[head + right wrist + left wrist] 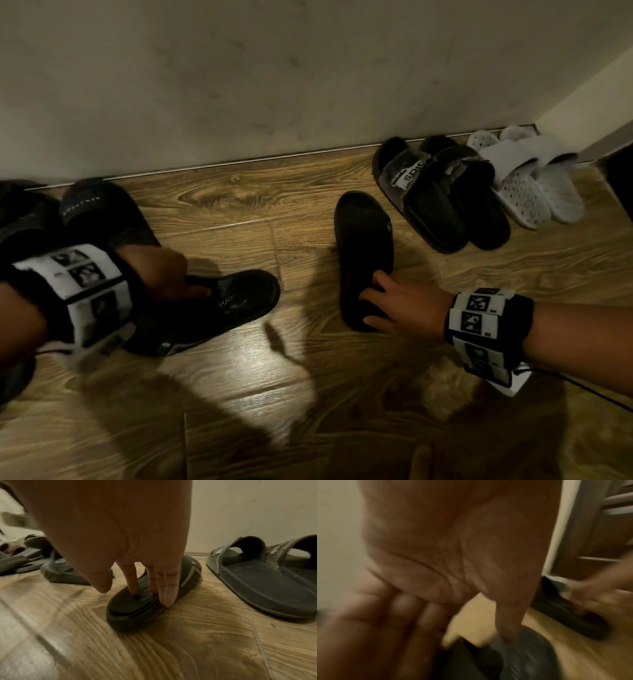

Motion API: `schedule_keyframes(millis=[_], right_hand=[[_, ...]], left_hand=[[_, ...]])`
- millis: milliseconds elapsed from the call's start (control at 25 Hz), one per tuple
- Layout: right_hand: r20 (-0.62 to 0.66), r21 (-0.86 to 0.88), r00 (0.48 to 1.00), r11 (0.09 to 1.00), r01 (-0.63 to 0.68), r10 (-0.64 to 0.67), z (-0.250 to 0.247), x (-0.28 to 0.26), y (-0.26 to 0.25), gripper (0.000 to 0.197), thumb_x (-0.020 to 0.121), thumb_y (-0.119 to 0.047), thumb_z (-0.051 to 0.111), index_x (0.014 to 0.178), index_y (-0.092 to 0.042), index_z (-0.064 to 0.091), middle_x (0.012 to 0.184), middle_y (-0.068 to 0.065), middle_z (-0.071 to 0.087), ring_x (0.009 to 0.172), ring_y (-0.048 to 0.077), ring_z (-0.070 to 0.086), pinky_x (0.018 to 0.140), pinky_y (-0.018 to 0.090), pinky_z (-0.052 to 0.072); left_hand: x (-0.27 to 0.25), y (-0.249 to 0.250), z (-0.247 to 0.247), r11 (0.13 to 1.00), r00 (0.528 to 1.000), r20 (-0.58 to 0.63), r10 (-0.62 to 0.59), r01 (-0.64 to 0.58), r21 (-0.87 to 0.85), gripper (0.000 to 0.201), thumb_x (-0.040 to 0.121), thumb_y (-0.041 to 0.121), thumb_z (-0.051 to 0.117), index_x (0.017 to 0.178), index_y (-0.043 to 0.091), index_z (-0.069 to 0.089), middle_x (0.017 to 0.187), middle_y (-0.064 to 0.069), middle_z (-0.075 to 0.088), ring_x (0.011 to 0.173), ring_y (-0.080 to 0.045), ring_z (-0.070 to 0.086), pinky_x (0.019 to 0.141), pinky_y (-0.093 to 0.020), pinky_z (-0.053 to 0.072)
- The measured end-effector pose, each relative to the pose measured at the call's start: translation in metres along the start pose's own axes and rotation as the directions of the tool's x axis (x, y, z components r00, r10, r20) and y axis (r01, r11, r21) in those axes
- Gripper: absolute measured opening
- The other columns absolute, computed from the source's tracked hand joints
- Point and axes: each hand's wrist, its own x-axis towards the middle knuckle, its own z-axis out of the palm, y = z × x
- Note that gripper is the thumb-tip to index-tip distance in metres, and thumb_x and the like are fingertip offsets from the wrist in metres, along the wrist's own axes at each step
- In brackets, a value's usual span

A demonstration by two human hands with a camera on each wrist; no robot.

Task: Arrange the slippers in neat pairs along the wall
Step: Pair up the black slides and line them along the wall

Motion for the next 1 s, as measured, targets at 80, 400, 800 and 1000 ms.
schedule_keyframes(millis=[80,400,800,1000], right_hand=[[0.003,-0.006,0.999,0.999,-0.033,0.033,-0.005,0.001,0.001,0.053,0.096,-0.048,0.042,0.14,-0.019,0.038,0.141,0.015,0.034,0.111,0.034,0.054,0.091,0.037,0.045],[0.008,0.052,0.996,0.994,-0.092,0.091,-0.006,0.001,0.002,0.055,0.096,-0.046,0.044,0.141,-0.016,0.038,0.142,0.018,0.031,0.116,0.038,0.052,0.096,0.039,0.044],[-0.032,0.156,0.986,0.975,-0.156,0.162,-0.013,0.014,0.023,0.064,0.093,-0.059,0.038,0.14,-0.016,0.038,0.147,0.015,0.025,0.123,0.038,0.048,0.1,0.044,0.045],[-0.074,0.127,0.977,0.974,-0.187,0.198,-0.025,0.032,0.047,0.08,0.086,-0.072,0.026,0.143,-0.017,0.032,0.153,0.015,0.021,0.138,0.037,0.03,0.112,0.05,0.033]], left_hand=[[-0.007,0.017,0.004,1.0,0.998,-0.046,-0.031,0.031,0.0,0.037,0.093,0.039,0.046,0.116,0.013,0.059,0.114,-0.004,0.068,0.107,-0.022,0.065,0.087,-0.027,0.049],[-0.007,0.079,-0.041,0.984,0.904,-0.388,0.18,-0.161,0.08,0.029,0.092,0.014,0.04,0.12,0.007,0.046,0.103,-0.011,0.07,0.093,-0.031,0.069,0.063,-0.031,0.039],[0.041,0.13,-0.099,0.947,0.744,-0.639,0.197,-0.313,-0.072,0.025,0.09,0.009,0.046,0.114,0.0,0.048,0.111,-0.022,0.057,0.085,-0.04,0.065,0.06,-0.039,0.043],[0.057,0.13,-0.11,0.921,0.686,-0.711,0.153,-0.36,-0.148,0.024,0.09,0.011,0.05,0.112,0.002,0.046,0.111,-0.022,0.056,0.084,-0.042,0.065,0.057,-0.039,0.038]])
